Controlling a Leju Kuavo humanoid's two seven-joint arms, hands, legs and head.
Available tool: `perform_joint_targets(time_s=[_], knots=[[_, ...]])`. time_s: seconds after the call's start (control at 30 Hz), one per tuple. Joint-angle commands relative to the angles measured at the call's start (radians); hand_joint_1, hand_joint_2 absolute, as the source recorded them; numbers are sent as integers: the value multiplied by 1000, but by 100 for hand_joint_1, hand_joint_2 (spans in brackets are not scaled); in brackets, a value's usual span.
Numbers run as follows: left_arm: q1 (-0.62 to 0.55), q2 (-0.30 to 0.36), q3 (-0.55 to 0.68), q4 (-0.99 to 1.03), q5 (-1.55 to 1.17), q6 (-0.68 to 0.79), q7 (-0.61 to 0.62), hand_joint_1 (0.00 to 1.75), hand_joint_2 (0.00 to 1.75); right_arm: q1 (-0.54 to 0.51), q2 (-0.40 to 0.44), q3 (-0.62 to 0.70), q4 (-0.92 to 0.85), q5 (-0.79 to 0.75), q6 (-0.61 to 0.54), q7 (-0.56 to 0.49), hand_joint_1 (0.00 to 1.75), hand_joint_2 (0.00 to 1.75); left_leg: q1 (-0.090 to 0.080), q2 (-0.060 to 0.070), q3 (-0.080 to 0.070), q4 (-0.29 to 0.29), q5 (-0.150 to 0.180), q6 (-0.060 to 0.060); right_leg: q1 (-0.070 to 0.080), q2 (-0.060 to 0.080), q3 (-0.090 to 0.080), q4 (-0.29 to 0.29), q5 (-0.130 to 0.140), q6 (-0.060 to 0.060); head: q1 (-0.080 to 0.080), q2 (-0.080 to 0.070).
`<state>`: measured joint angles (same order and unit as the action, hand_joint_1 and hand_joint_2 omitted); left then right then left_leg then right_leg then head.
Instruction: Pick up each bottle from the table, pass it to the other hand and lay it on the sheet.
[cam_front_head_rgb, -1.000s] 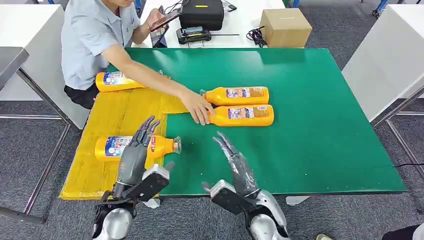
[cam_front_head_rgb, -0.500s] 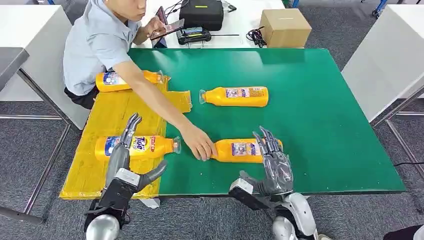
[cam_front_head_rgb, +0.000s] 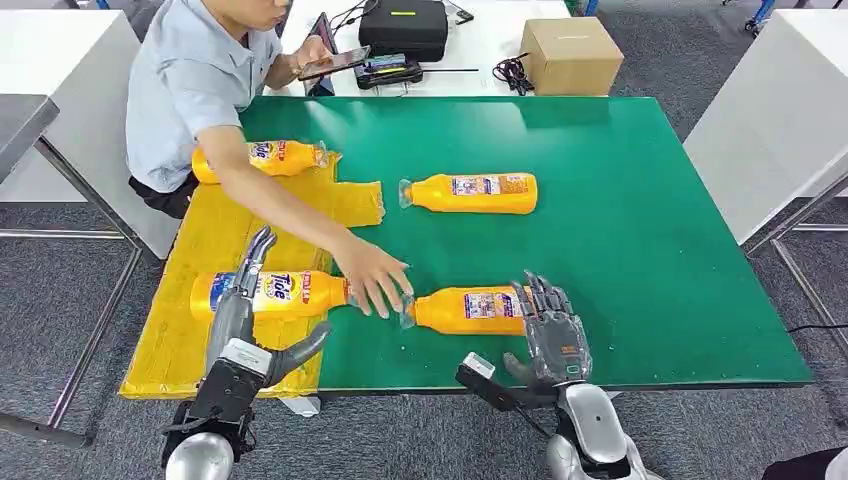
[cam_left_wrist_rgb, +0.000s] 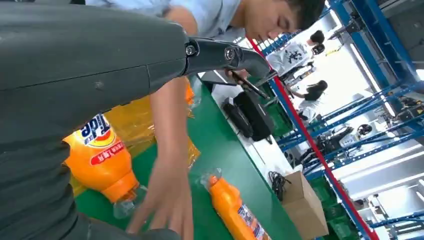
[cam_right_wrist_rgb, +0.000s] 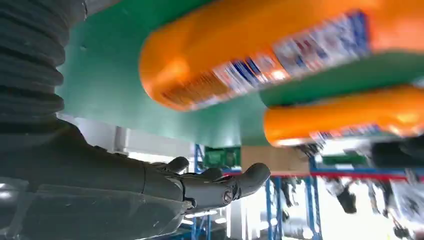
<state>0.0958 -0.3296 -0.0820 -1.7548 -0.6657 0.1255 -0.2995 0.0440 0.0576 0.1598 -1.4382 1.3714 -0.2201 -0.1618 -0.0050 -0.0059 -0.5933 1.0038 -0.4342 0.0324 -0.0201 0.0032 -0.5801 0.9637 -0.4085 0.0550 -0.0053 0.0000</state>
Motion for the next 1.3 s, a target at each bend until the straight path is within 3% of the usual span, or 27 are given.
perform_joint_targets(time_s=[0.03,0.4,1.0,1.3], knots=[[-22,-6,12,34,1,-23,4,0,175,-109,-29,-20,189,36,-7,43,0,175,1,2,5,0,-2,-2,2,1,5,-1,-1,-3,0,0],[-47,1,-30,65,0,-25,4,0,175,-185,32,-28,268,64,-56,28,0,175,0,1,2,0,0,-1,1,0,2,-1,0,-1,0,0],[-66,16,-63,80,-8,-48,17,0,175,-217,31,-19,355,8,-12,9,0,175,1,1,4,0,-1,-2,1,0,4,-1,-1,-2,0,0],[-39,11,-56,68,-11,-54,17,0,175,-243,18,13,351,96,42,127,0,175,0,1,2,0,0,-1,1,1,2,-1,0,-1,0,0]])
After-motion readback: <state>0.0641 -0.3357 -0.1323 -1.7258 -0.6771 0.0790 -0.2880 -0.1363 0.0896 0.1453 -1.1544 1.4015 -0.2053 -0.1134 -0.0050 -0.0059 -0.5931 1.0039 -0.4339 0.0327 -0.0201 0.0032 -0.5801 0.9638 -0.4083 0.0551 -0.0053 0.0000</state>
